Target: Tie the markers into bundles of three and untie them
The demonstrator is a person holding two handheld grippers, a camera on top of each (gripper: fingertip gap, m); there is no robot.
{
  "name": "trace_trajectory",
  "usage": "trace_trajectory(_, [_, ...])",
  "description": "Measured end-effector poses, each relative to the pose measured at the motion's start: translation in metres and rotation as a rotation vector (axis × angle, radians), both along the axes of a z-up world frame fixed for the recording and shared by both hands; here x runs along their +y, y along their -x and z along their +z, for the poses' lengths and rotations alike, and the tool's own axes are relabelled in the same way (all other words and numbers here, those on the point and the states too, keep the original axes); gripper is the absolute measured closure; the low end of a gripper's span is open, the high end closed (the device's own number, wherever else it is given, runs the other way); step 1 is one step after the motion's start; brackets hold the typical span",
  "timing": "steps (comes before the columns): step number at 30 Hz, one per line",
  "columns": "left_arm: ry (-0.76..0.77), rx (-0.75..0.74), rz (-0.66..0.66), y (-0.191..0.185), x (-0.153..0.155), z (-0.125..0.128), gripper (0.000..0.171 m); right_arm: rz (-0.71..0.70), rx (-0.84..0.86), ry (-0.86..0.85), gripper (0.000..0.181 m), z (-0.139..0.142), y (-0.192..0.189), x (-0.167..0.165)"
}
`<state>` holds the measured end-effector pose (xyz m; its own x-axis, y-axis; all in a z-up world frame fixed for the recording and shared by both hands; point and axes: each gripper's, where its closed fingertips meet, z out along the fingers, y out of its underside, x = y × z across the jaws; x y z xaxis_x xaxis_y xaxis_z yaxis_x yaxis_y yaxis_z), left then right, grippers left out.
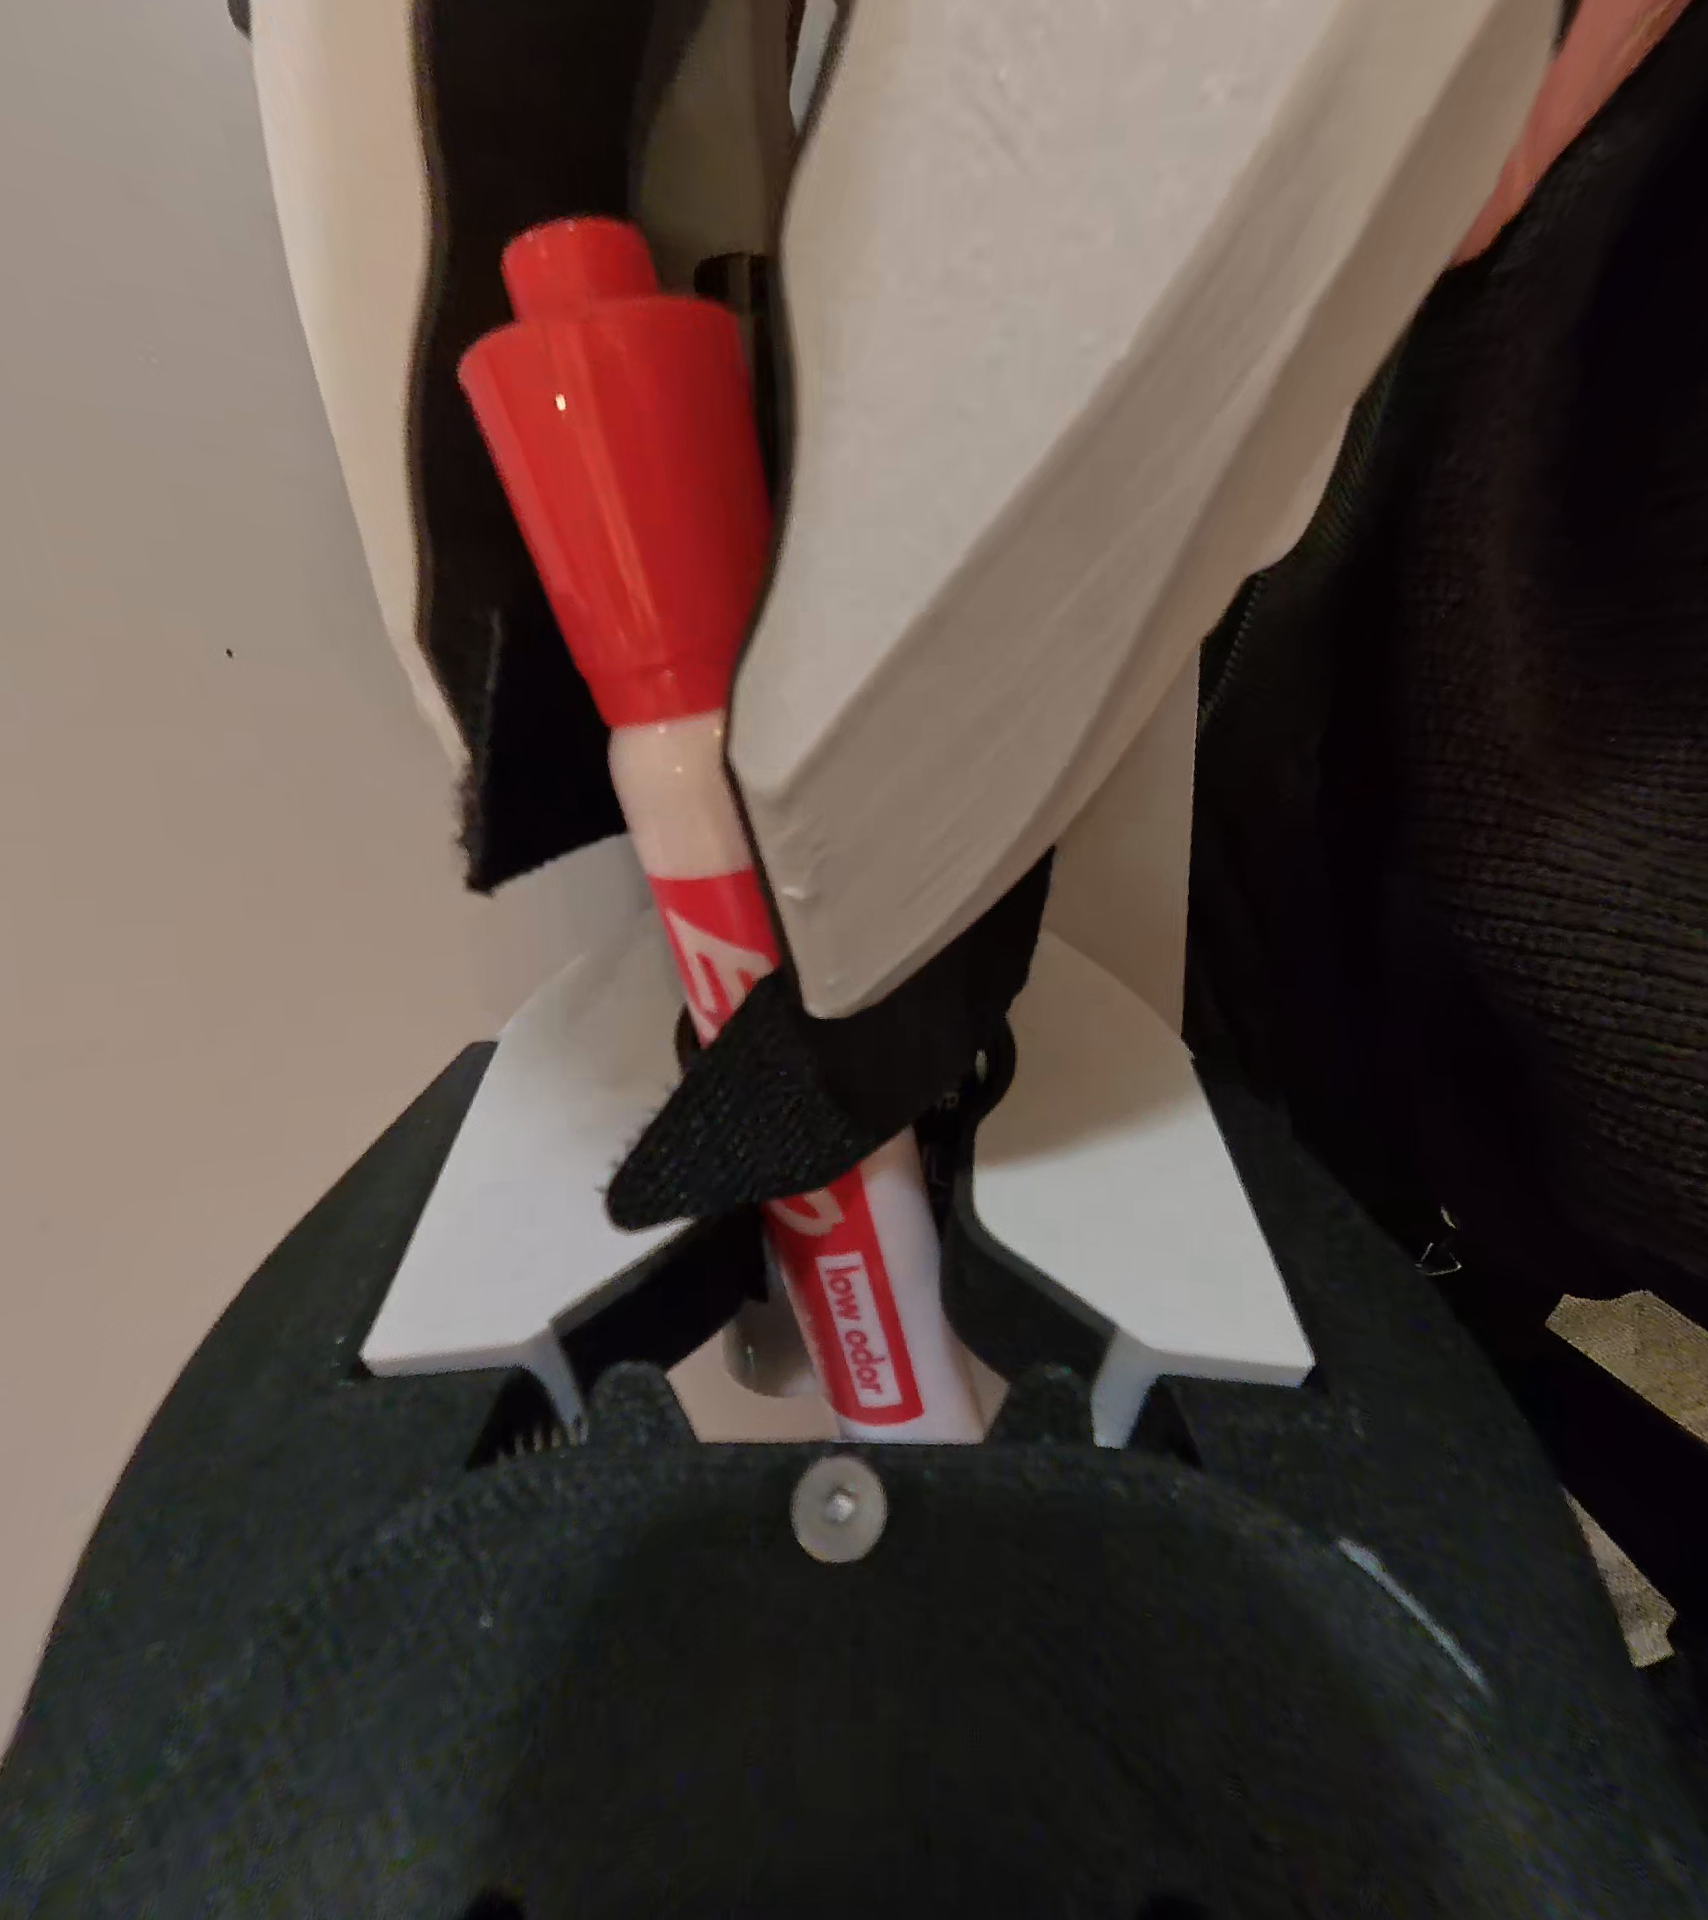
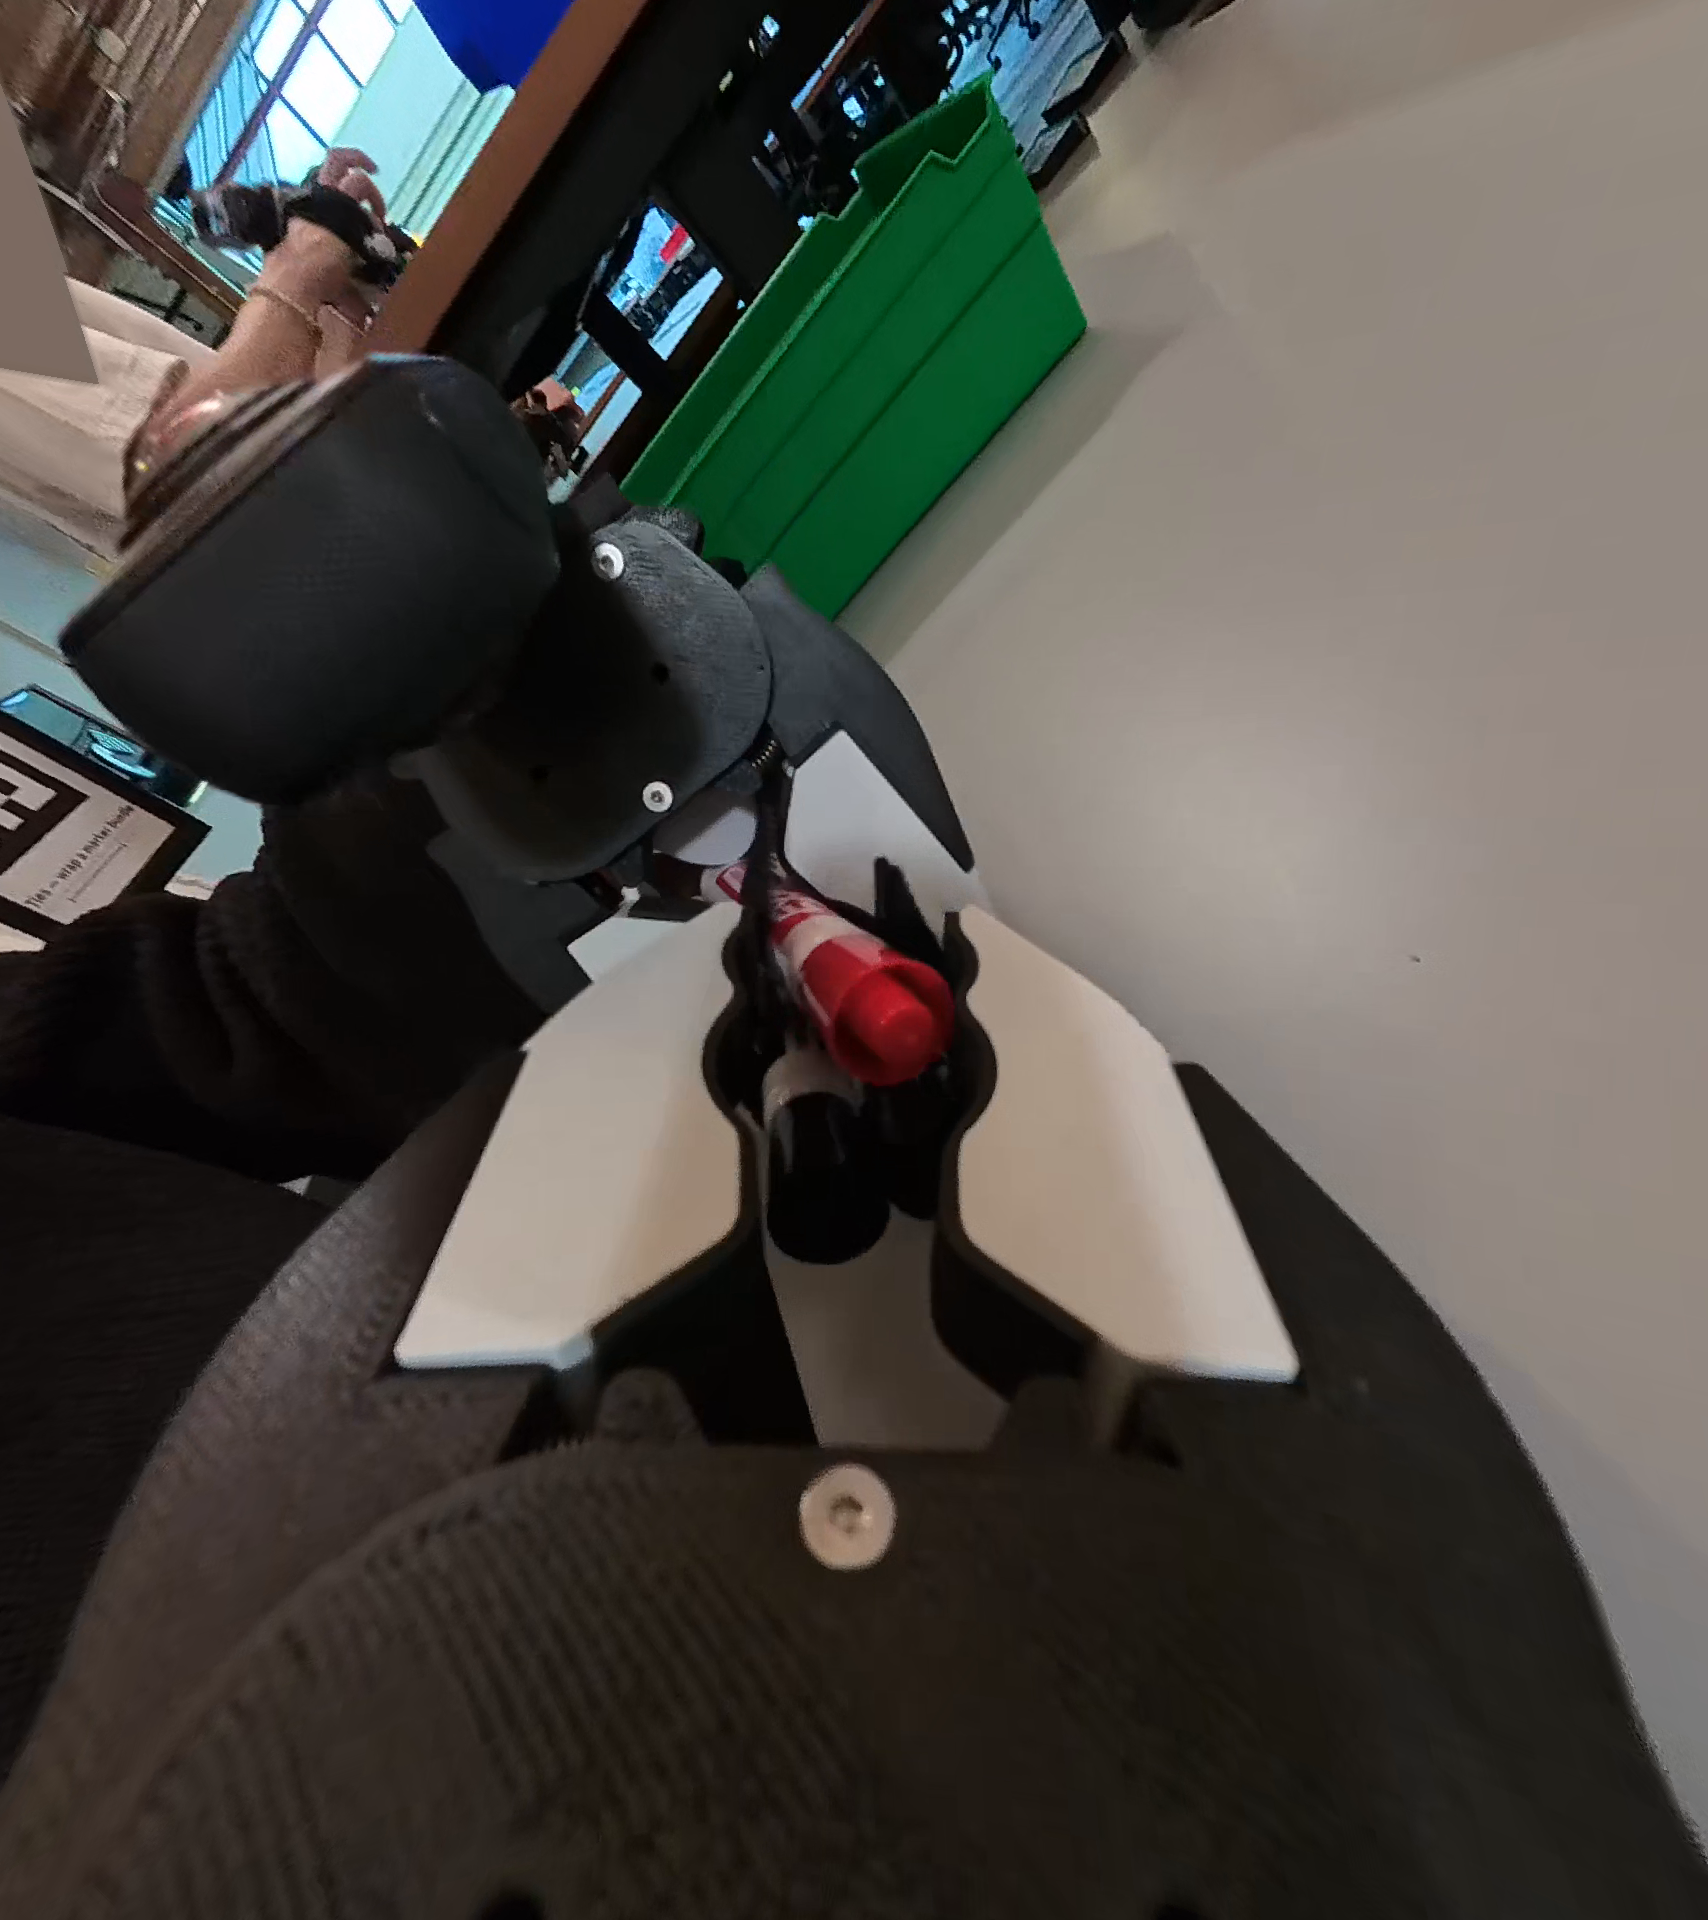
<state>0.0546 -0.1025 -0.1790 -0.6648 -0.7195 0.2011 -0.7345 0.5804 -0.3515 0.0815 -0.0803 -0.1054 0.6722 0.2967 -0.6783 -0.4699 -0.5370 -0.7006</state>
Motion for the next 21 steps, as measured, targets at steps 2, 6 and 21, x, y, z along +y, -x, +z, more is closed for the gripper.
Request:
trace_trajectory(2, [-0.015, 0.003, 0.002, 0.0000, 0.0021, -0.0021, 0.127, 0.004, -0.026, 0.008, 0.146, -0.0020, -0.0002, -0.0005])
trace_trajectory(6, [-0.029, 0.007, 0.005, -0.0004, 0.0034, -0.0045, 0.126, 0.005, -0.081, 0.016, 0.146, -0.0046, -0.0008, -0.0005])
trace_trajectory(21, [-0.088, 0.011, -0.010, 0.0005, 0.0020, -0.0059, 0.126, 0.001, -0.160, 0.034, 0.148, -0.0022, -0.0010, -0.0016])
